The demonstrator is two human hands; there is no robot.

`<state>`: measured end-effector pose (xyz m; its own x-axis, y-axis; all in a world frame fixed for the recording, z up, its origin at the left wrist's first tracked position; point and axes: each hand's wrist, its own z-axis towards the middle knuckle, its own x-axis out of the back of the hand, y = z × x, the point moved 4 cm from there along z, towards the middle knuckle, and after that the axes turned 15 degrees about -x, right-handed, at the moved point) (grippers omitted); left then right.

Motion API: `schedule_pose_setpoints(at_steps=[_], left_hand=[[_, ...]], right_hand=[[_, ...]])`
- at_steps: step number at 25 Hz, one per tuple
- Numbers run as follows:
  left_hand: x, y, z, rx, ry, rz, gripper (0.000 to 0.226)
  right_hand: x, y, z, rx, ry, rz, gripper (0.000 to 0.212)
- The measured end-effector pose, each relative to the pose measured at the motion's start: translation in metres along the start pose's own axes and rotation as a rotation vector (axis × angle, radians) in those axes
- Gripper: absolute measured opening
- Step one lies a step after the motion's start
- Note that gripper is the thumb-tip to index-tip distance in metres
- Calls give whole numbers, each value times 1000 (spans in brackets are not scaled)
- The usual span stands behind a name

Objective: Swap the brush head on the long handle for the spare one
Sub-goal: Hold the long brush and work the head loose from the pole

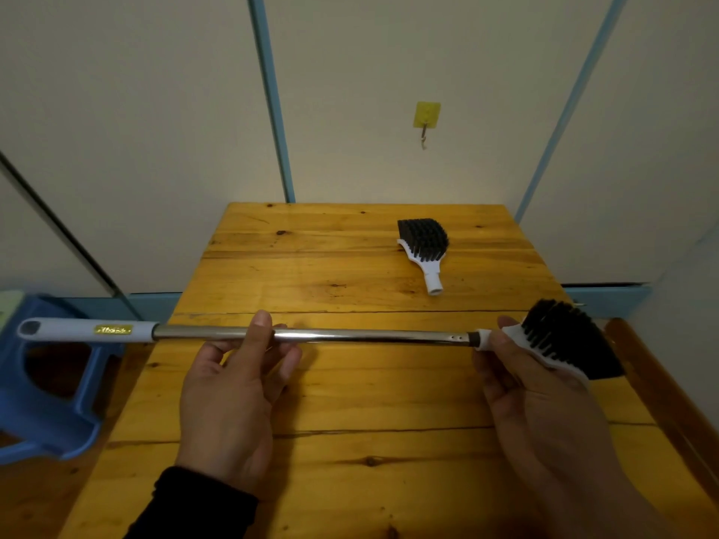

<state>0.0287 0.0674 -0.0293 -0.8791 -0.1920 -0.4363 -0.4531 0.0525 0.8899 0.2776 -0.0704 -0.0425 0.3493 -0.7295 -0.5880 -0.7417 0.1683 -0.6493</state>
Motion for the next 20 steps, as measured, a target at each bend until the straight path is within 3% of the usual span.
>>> schedule_pose_setpoints(at_steps=[6,15,20], left_hand=[[-10,9,-4,32,-71,-138,26],[-1,3,-2,-40,-27,20,35],[-9,6,-5,68,-139,-83,22]], right_hand=[[0,-1,-1,13,-12,-11,51],[0,0,-2,5,-8,-5,45],[3,0,0,1,6,-18,40]])
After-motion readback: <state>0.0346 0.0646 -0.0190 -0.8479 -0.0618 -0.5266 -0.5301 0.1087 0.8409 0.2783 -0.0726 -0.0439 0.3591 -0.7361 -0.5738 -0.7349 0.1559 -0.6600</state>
